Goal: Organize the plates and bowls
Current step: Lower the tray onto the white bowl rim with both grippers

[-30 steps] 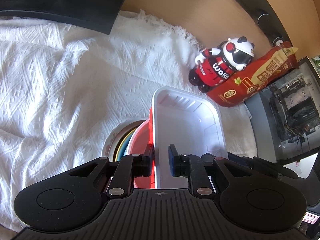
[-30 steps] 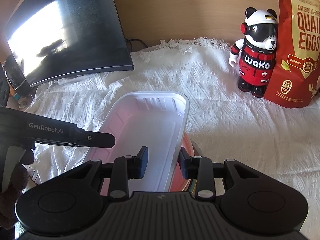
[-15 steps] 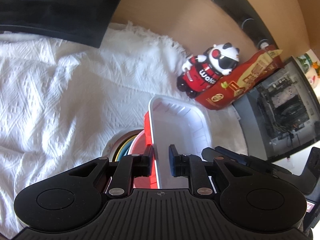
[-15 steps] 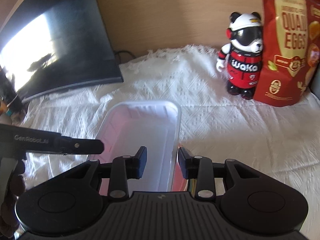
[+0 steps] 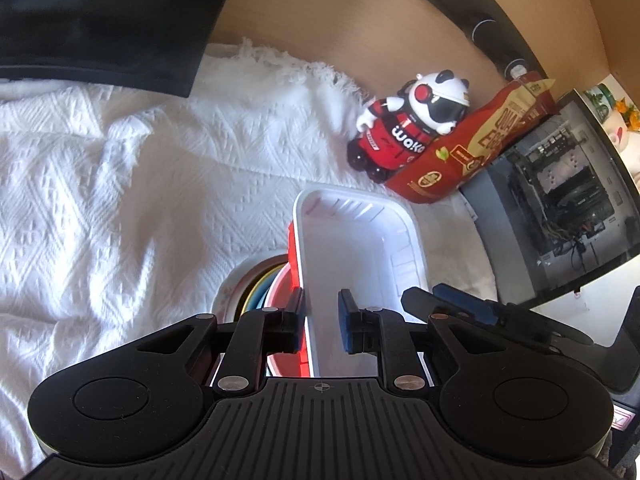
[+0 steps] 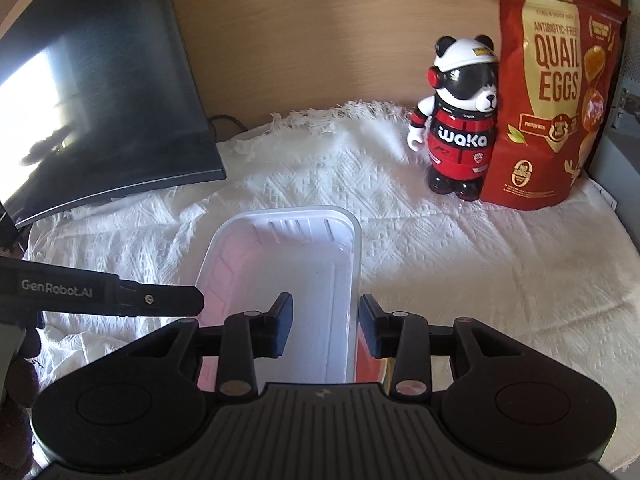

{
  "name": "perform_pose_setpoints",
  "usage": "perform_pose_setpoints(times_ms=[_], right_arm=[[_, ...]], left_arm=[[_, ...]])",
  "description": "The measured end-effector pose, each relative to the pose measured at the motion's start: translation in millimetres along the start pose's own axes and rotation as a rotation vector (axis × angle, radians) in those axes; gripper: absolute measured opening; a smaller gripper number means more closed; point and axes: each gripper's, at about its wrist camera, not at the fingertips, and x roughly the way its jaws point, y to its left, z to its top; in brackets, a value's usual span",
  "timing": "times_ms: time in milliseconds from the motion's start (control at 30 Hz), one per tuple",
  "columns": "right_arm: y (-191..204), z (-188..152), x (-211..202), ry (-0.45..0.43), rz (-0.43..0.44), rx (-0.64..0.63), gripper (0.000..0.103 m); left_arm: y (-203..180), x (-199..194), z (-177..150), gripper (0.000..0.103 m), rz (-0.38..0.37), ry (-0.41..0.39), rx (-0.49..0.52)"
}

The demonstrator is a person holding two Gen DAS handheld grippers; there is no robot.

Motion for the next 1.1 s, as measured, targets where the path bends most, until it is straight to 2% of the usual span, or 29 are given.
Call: perform_pose_setpoints(times_ms=[167, 333, 433, 533, 633, 733, 867, 1000, 1100], right_arm=[[-2, -1, -1, -0.002, 0.025, -0.002, 0.039], [-6, -3, -8, -0.011, 0.071, -0.007, 0.039], [-10, -4, -7, -0.014, 0.068, -0.003, 0.039], [-18, -6, -4, -0.002, 0.065, 0.016, 0.039], [-26, -9, -3, 0.007, 0.067, 0.035, 0.039], [-32, -14, -2, 0.029, 0.107, 0.046, 0.039], [-34, -21, 6, 0.067, 0.141, 0.049, 0.039], [-38, -24, 16, 0.108, 0.184, 0.082, 0.038], [-38, -24, 11, 0.099, 0.193, 0.08, 0.038]], left_arm=[[-6, -3, -5, 0.019, -0.022, 0.003, -0.02], [-22, 1, -10, 0.019, -0.016, 0.019, 0.0], [-28, -1, -14, 0.019, -0.008, 0.015, 0.012], [-30, -13, -15, 0.019, 0.011, -0.026, 0.019], [-28, -28, -15, 0.019, 0.063, -0.094, 0.026], [-23, -31, -15, 0.019, 0.117, -0.121, 0.009], [-14, -15, -17, 0.019, 0.124, -0.081, -0.033], [-14, 2, -20, 0.019, 0.084, -0.016, -0.063], [-23, 1, -24, 0.021, 0.06, -0.018, -0.048]])
